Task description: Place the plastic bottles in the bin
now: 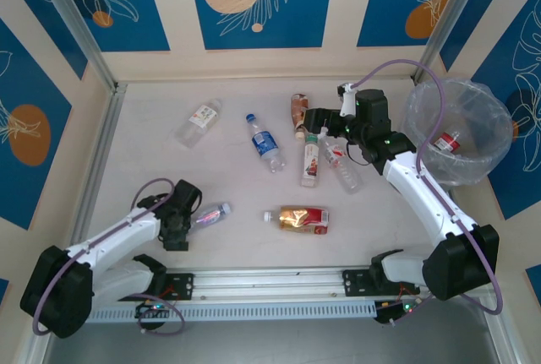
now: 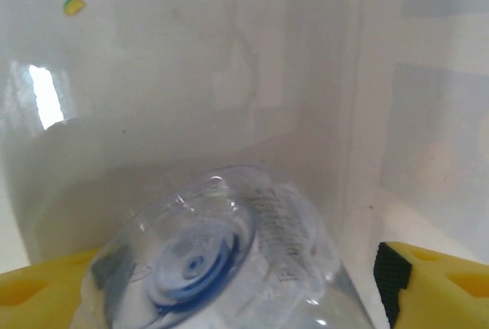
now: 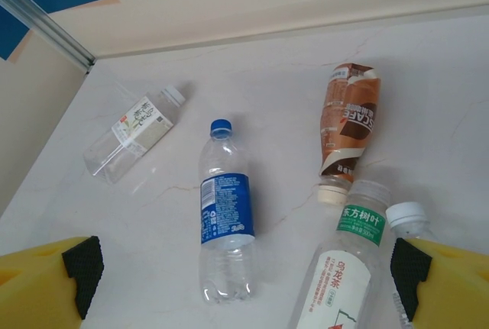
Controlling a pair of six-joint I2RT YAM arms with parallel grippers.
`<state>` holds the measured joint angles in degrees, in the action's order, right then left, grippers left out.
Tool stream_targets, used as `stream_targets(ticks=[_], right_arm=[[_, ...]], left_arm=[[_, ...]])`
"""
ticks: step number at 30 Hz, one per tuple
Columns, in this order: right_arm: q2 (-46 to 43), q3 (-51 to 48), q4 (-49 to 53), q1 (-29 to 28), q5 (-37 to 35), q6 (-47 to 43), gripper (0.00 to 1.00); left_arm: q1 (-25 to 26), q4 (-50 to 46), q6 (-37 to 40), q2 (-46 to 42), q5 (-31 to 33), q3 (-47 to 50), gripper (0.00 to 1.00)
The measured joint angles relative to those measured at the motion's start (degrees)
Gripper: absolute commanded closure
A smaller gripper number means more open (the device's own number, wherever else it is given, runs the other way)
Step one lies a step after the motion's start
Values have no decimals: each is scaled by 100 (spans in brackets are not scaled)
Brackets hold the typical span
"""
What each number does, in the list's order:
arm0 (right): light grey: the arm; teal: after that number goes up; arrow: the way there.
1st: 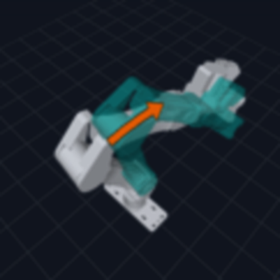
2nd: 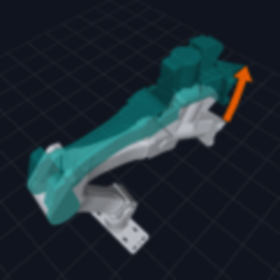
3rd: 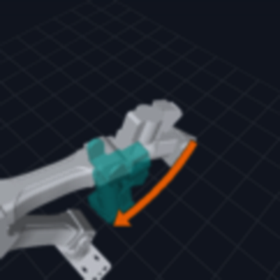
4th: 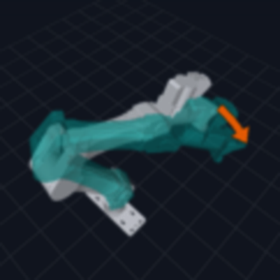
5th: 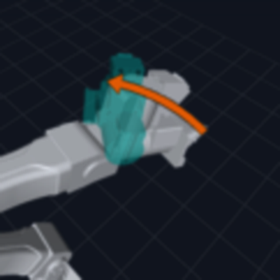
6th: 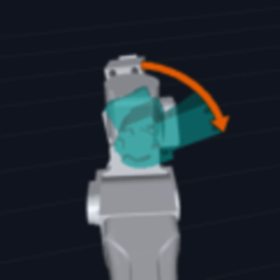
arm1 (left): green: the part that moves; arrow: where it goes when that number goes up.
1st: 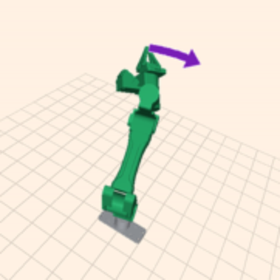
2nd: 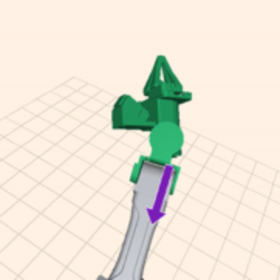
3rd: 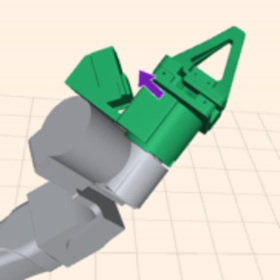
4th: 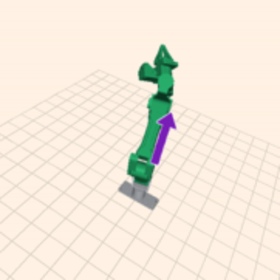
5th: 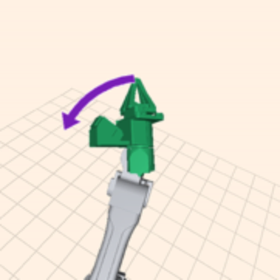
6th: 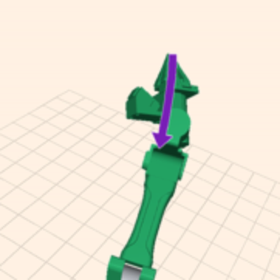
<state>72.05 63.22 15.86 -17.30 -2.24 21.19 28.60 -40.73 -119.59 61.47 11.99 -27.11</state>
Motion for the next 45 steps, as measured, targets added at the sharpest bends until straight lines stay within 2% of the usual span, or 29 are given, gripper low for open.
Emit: stream_targets(ticks=[3, 6, 10, 22, 31, 36, 40, 45], right_arm=[[0, 0, 15, -22, -37, 2, 1], [0, 0, 20, -46, -39, 2, 0], [2, 0, 26, -76, -42, 2, 0], [17, 2, 57, -188, -57, 7, 1], [17, -177, 52, -302, 92, 179, 1], [17, -492, -52, -337, 442, 503, 1], [20, -824, -282, -367, 811, 920, 1], [133, -1231, -765, -463, 1416, 1484, 1]], left_arm=[[-15, -85, -4, 138, -66, -59, 35], [-37, -184, 9, 216, -131, -92, 42], [-48, -273, 92, 343, -175, -188, 59], [-101, 225, 525, 385, 219, -304, 68], [-111, 328, 2216, 684, 704, -1528, 72], [-111, 743, 3348, 767, 732, -1827, 73], [-111, 1134, 4218, 890, 575, -2022, 73], [-111, 1735, 5219, 1038, 9, -2232, 75]])
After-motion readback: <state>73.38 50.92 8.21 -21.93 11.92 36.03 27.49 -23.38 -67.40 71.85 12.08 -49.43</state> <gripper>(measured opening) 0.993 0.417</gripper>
